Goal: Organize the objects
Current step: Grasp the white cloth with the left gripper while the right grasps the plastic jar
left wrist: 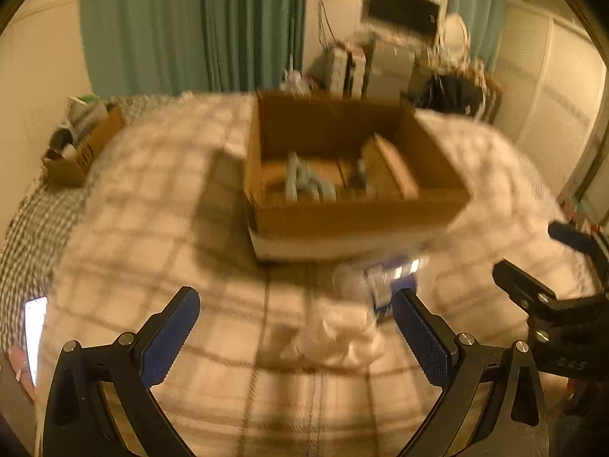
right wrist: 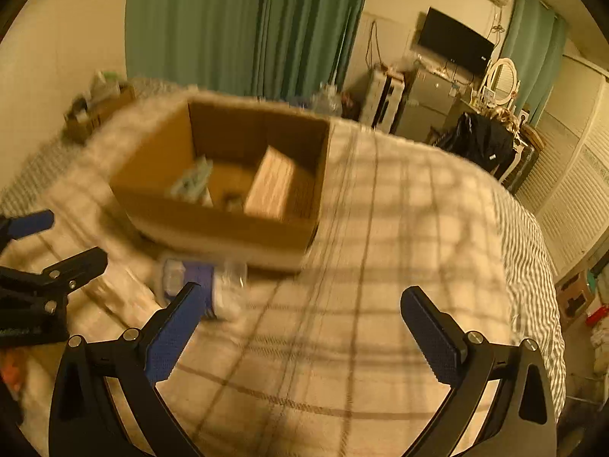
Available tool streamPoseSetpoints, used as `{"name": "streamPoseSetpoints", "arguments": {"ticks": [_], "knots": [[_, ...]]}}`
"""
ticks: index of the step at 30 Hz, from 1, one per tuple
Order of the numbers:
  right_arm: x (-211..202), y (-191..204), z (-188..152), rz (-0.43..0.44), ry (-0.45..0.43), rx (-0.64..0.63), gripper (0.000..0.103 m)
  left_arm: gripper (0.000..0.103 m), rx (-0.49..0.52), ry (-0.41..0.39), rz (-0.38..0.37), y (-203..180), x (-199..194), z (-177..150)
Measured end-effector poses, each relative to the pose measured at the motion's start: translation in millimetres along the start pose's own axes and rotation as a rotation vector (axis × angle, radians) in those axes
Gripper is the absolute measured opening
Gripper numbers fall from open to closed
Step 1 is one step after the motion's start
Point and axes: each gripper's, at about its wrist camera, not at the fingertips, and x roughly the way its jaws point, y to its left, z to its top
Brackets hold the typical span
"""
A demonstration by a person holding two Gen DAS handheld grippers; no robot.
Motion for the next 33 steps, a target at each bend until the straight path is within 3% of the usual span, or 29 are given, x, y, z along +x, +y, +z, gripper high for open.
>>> {"name": "streamPoseSetpoints", "arguments": {"ticks": [3,8,9,10,12,14,17,22,27,33], "knots": [[24.7,3.7,-11.3,0.002,0.074,-0.008,0.103,0.103,0.044,0.055,0.002,-8.7,22.8,-13.7],[31.7,-4.1,-15.5,0.029,0.092,0.03,0.103,0.099,0.058,0.131,-0.055,-15.3,49.4,-23.5],[32.7,-4.4,-15.9,0.035,0.094,0.034,0.102,0.082,0.059,0.134,-0.071,-15.1,51.2,-24.3],[33.6,-4.6,-15.9,0.039,0.097,0.036,0.102,0.053,0.058,0.152,-0.105,-15.2,54.4,-25.5],[34.7,-3.2,-16.6,0.047,0.103,0.035,0.102,0.029,0.051,0.178,-0.147,-14.3,57.8,-28.8],[34.1,-0.8,-16.1,0.055,0.103,0.03,0.102,0.017,0.04,0.171,-0.174,-11.4,55.2,-29.9],[31.3,5.8,-13.6,0.067,0.099,0.004,0.102,0.012,0.03,0.147,-0.187,-6.3,43.0,-27.2],[24.8,24.0,-3.9,0.095,0.088,-0.046,0.102,0.012,0.025,0.039,-0.143,11.3,8.5,-9.6],[36.7,42.4,13.1,0.133,0.137,-0.032,0.102,0.012,0.005,-0.031,-0.031,43.0,-8.1,4.6],[66.7,68.0,25.9,0.147,0.216,-0.064,0.102,0.012,-0.042,0.0,-0.041,63.0,4.1,3.8]]}}
